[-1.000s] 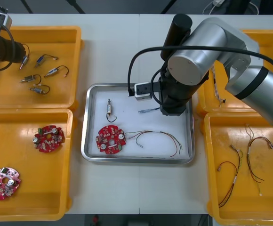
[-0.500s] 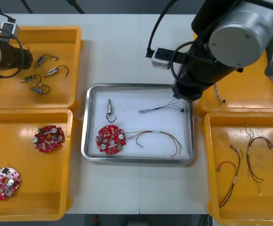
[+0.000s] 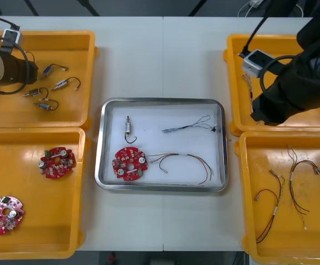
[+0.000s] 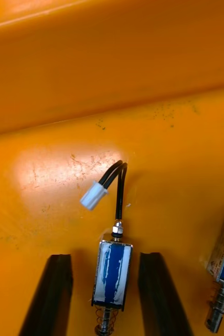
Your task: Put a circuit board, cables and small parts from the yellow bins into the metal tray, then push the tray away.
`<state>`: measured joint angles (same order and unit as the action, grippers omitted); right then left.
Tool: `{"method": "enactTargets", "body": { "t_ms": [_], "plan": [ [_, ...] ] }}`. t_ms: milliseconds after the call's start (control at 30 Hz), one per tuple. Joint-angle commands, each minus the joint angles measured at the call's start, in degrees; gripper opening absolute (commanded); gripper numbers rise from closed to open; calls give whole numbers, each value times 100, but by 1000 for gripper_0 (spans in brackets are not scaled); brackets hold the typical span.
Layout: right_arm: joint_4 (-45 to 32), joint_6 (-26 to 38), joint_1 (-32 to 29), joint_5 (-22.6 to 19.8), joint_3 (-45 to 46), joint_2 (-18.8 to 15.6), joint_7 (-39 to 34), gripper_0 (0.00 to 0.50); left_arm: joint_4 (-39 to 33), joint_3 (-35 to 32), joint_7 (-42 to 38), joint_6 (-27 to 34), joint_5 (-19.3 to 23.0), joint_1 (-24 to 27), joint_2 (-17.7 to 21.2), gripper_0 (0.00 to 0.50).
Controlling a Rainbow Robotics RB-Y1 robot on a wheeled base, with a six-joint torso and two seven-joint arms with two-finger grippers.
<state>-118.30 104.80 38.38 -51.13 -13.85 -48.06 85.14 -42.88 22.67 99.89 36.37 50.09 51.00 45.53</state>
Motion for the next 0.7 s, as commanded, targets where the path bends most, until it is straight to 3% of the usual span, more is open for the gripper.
{"method": "enactTargets", "body": {
  "t_ms": [33, 133, 400, 700],
  "plan": [
    [-395, 208, -358, 95, 400, -423, -674, 500, 122, 98, 356, -77, 89, 270, -36, 75],
    [-545, 340, -648, 183, 655, -564, -1008, 500, 183, 89, 426, -95, 141, 270, -36, 0],
    [-598, 419, -1325, -28, 1569, -634, -1447, 500, 183, 98, 487, -51, 273, 279, -27, 0],
    [-598, 410, -1958, -90, 2316, -634, -1412, 500, -221, -184, 470, 1425, 546, 674, 342, 0]
  ]
}}
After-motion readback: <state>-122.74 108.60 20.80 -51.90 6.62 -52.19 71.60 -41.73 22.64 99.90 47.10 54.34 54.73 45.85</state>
